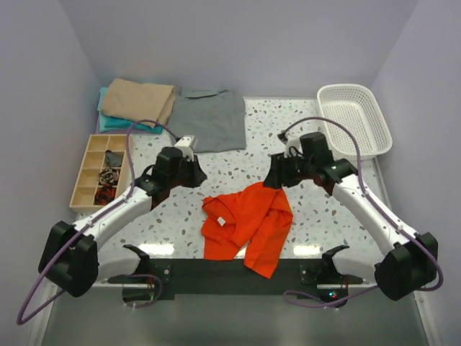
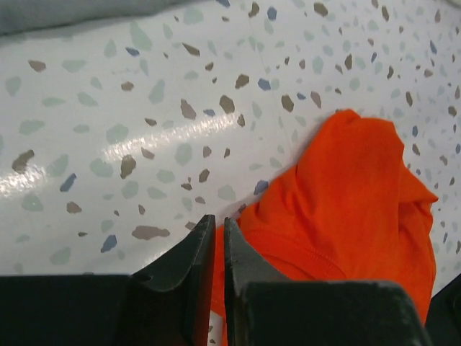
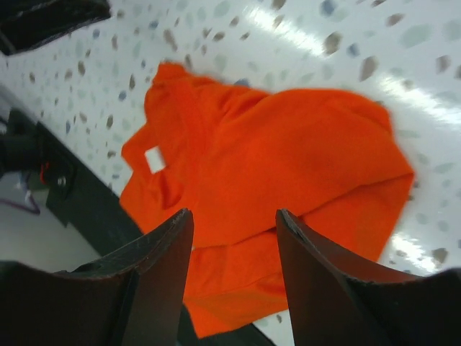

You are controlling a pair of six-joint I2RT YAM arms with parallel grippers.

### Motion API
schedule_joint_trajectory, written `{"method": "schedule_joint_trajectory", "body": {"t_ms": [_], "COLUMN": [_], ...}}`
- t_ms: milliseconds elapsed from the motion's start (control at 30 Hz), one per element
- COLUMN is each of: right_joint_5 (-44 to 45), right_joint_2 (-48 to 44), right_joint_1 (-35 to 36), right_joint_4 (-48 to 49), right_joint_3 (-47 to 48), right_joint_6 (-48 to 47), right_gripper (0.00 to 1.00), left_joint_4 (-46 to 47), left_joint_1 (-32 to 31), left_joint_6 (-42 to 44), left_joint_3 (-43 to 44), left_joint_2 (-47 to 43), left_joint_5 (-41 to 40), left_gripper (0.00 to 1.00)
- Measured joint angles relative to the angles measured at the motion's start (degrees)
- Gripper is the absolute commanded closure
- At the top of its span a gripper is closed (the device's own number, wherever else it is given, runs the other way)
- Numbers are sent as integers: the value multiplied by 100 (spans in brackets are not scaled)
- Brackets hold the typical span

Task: Fold and stack the t-shirts
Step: Move the tshirt to the center of the board, then flatten the tshirt out

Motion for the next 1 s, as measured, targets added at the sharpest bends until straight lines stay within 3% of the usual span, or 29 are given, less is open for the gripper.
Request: {"method": "schedule_joint_trajectory", "body": {"t_ms": [233, 567, 1000], "right_joint_5": [-4, 511, 2155], "right_joint_2": [846, 2706, 3193], "right_joint_1": [1550, 2662, 3036], "right_joint_4": [44, 404, 208], "right_joint_3": [-177, 632, 1211], "right_joint_6": [66, 85, -151], "right_gripper": [44, 44, 42], "left_joint_4": [0, 61, 127], "left_joint_1": [-431, -437, -437], "left_joint_6": [-192, -291, -295], "left_joint_3": [-483, -498, -586], "left_joint_2": [334, 752, 881], "left_joint_5": [-22, -144, -214], "left_gripper": [86, 81, 81]}}
